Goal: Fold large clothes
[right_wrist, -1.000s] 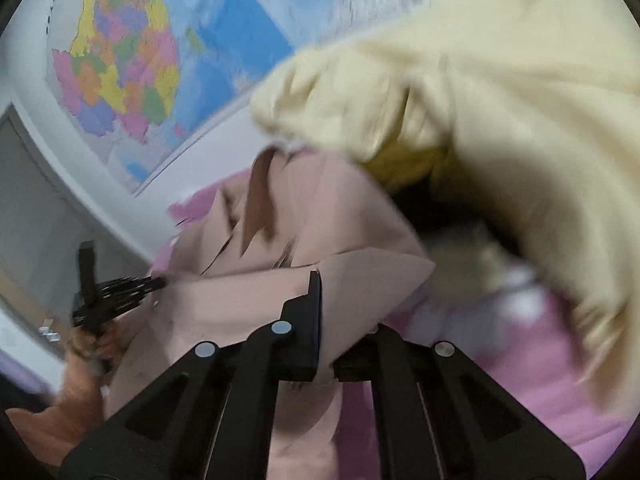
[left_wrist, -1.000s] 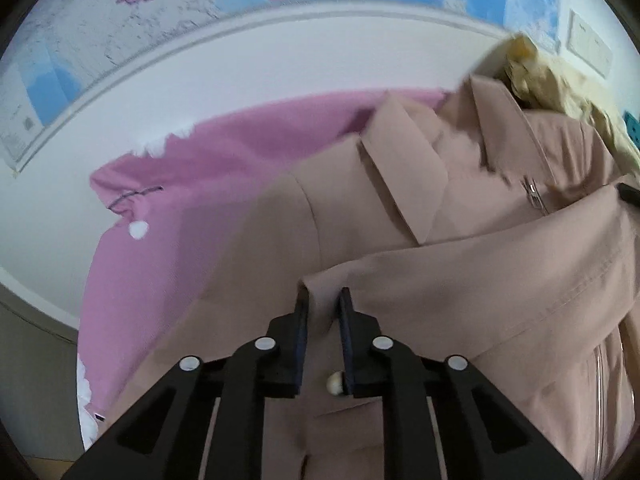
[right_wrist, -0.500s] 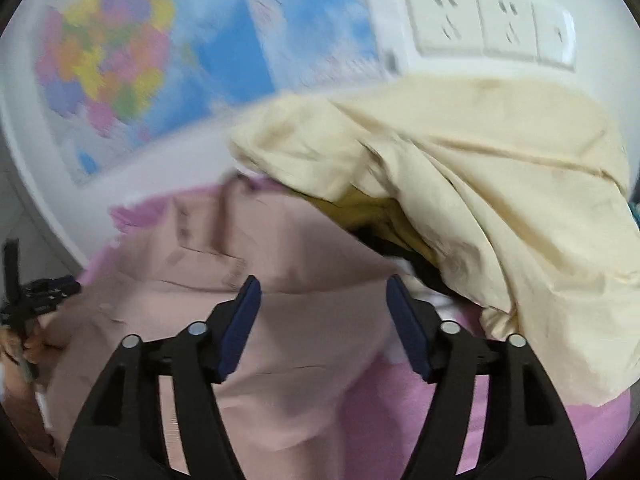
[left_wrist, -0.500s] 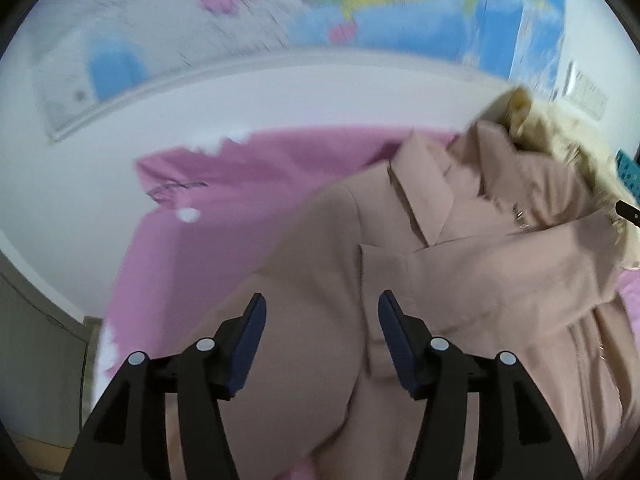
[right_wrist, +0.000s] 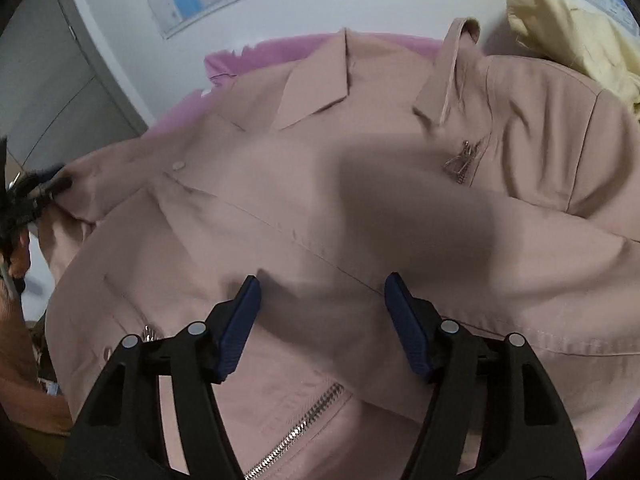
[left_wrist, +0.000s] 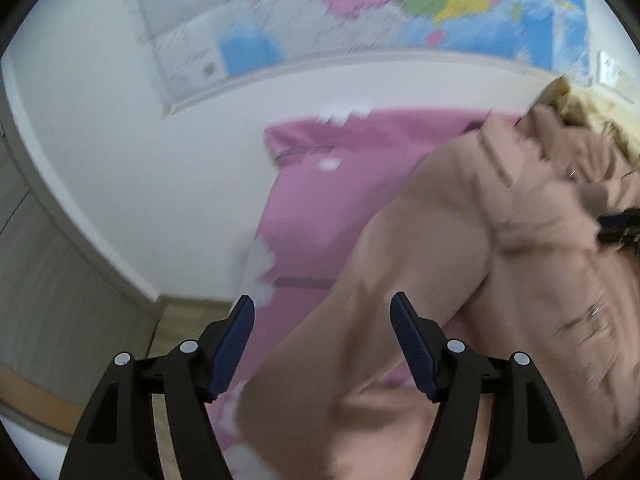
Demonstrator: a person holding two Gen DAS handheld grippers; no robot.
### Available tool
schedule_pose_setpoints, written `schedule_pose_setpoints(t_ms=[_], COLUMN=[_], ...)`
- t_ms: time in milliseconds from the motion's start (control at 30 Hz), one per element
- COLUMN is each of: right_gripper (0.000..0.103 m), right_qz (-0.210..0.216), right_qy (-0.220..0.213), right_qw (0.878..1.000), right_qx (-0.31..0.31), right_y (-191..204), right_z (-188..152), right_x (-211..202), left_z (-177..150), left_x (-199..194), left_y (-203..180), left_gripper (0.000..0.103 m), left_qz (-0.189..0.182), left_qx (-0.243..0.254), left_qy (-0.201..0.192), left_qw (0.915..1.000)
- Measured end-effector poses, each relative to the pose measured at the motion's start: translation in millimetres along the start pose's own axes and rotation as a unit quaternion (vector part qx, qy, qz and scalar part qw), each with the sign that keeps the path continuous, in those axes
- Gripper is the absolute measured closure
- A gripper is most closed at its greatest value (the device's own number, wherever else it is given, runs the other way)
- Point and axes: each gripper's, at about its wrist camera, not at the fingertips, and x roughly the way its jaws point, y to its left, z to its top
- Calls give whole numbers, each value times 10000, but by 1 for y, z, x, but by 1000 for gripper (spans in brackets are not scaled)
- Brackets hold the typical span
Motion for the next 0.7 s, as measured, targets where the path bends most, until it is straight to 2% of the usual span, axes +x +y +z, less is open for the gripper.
schedule_pose_setpoints(t_ms=[33,100,167,200,300,333,400,500,600,667,700], right_gripper=[38,38,35,32,31,31,30,27,27,29,43], right_qz=[84,301,786,1026,1764,2071,2530,2922,2991,2574,2473], right_qy=[-26,-189,-284,-301,-158,-58,102,115,141,11,26], right_qw=[10000,9993,9953,9917,9749,9652,9472,9273,9278,9418,9460], right_qx=[10,-143,-496,-720,-1346,-1599,-1969,-2335,-2224,-2164,-2095], right_y=[4,19,49,69,128,158,203,262,297,314,315], right_z=[1,4,7,9,8,6,0,-11,-17,-19,-18], right_x=[-5,-15,-25,-27,-20,-13,0,20,44,60,65], left_z=[-5,-13,-13,-13,-4,1,8,20,26,28,30], left_x=[3,11,15,13,3,-1,-6,-6,-3,-1,0], left_y=[4,11,19,21,24,25,20,10,-1,-9,-12], left_gripper=[40,69,85,88,93,94,95,97,99,99,98], left_qz=[-17,-75,-216,-307,-590,-832,-1027,-1451,-1652,-1668,-1691], left_qx=[-9,19,-116,-173,-349,-444,-505,-583,-590,-521,-499], left_qy=[85,311,413,386,224,181,166,243,354,386,397], left_qw=[10000,9995,9988,9986,9974,9954,9933,9874,9839,9839,9835])
